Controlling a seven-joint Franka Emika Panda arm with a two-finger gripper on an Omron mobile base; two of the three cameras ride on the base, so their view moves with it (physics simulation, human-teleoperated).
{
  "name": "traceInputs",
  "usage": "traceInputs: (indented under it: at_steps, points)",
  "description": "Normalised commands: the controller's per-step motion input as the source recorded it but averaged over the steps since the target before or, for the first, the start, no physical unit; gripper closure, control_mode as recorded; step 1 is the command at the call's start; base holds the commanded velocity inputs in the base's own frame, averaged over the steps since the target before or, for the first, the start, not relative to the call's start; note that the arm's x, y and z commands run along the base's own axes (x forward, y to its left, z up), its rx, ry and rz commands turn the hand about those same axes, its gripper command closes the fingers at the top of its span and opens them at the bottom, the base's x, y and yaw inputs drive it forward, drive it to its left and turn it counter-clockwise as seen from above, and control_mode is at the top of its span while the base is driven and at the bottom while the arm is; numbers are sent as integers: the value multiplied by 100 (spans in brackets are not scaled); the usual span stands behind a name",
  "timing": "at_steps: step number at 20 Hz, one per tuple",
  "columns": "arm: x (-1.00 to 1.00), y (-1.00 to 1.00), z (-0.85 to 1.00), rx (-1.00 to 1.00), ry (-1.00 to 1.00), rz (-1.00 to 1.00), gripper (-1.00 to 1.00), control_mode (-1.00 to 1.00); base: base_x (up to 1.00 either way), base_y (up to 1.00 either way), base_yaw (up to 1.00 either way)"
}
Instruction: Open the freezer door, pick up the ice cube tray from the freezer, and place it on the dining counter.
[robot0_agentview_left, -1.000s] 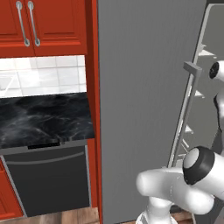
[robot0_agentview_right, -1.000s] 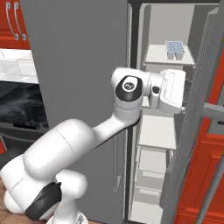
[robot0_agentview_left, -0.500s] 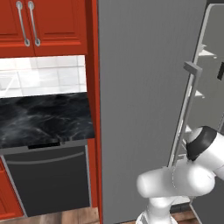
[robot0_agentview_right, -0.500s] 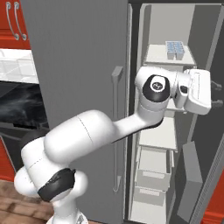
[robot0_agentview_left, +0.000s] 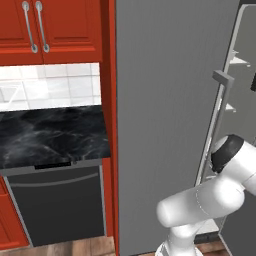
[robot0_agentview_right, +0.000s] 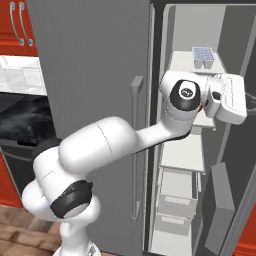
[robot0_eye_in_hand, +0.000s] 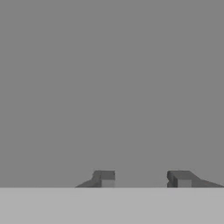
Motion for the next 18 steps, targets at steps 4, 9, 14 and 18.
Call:
traceInputs:
  at_steps: [4,9,14,18]
  points:
    - [-24,3,0,0,3,0,-100,-100,0,0,0]
    - [-37,50,2,0,3,1,-100,-100,0,0,0]
    - [-28,94,7,-1,7,8,-100,-100,0,0,0]
    - [-30,98,11,0,12,13,-100,-100,0,0,0]
